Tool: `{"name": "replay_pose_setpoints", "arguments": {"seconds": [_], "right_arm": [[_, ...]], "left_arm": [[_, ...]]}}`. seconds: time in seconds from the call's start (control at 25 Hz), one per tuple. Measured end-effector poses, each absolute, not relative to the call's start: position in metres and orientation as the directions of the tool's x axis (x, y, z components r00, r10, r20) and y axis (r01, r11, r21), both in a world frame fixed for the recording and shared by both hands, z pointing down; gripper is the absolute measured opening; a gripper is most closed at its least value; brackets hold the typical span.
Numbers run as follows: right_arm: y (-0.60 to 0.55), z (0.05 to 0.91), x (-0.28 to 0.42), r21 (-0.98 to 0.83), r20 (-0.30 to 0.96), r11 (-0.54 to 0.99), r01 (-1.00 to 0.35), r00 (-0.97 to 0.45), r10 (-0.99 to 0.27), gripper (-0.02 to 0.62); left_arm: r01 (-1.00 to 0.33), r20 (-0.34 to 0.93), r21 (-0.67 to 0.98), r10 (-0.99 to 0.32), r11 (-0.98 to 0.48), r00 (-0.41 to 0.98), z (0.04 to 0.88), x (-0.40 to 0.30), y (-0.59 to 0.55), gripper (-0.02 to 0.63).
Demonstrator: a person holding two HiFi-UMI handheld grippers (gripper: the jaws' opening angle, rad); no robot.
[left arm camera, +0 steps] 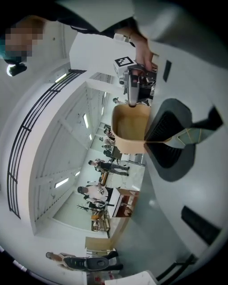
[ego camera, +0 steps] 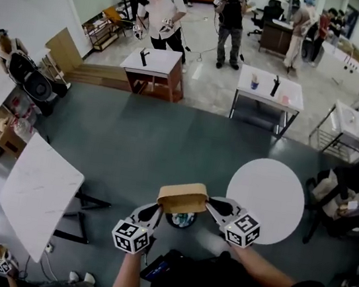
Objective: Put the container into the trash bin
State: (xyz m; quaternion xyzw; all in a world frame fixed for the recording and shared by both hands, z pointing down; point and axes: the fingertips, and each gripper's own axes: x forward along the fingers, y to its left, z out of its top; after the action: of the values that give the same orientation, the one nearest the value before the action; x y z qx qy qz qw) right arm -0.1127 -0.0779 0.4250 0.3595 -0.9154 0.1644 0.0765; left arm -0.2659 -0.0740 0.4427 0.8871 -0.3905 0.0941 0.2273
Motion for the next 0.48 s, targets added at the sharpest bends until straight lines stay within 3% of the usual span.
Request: {"name": "replay_pose_setpoints", "arguments": {"seconds": [0.48], "right_arm": [[-0.081, 0.475, -0.136, -0.319, 0.363, 0.592, -0.74, -0.672, -0.645, 0.051]], "left_arm": [[-0.678, 0.39, 0.443, -0.555, -0.587, 0.735, 0.5, -0.289, -0.092, 0.015]]}}
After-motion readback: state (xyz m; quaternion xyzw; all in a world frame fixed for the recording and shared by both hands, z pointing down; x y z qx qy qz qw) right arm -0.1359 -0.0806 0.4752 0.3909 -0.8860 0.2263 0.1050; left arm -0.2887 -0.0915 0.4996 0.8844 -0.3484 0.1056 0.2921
